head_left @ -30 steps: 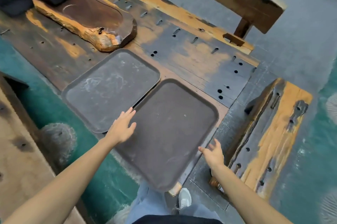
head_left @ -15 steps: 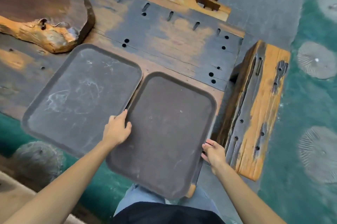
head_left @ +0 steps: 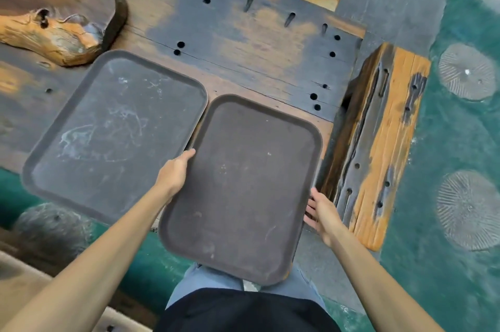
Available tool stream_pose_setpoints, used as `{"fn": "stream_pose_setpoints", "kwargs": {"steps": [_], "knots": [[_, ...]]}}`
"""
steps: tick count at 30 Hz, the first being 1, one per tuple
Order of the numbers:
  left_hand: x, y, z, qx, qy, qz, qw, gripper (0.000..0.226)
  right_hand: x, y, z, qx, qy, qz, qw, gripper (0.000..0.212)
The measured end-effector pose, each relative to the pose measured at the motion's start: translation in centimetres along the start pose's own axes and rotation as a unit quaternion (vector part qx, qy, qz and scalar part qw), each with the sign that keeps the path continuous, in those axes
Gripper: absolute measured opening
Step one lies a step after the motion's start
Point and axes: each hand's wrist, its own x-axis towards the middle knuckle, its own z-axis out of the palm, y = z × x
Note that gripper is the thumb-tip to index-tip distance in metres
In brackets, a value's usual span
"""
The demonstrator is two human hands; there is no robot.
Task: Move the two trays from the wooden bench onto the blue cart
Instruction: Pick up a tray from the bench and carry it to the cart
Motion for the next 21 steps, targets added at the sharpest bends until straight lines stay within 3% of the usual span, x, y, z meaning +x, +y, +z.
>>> {"fn": "stream_pose_setpoints", "kwargs": {"steps": [2,7,12,21], "knots": [[-0.6,-0.3,-0.1,-0.069,-0.020,-0.018,0.997,0.092,0.1,-0.6,-0.7,0.000,-0.005,-0.002,1.000,0.040],[-3.7,-1.1,-0.7,-0.174,-0.034,-0.037,0.984,0.083,0.1,-2.7,-2.6,-0.003,-0.004,-0.019,1.000,0.057],[-7.7,-3.2,-0.1,-0.236,-0.005,-0.019,0.972,0.073,-0.5,-4.9,-3.9,-0.030,-0.041,-0.059,0.997,0.063],[-18.3,-11.3,4.1,-0.357,0.089,0.000,0.930,0.082,-2.5,-7.0,-6.2,-0.151,-0.149,-0.120,0.970,0.064]]}}
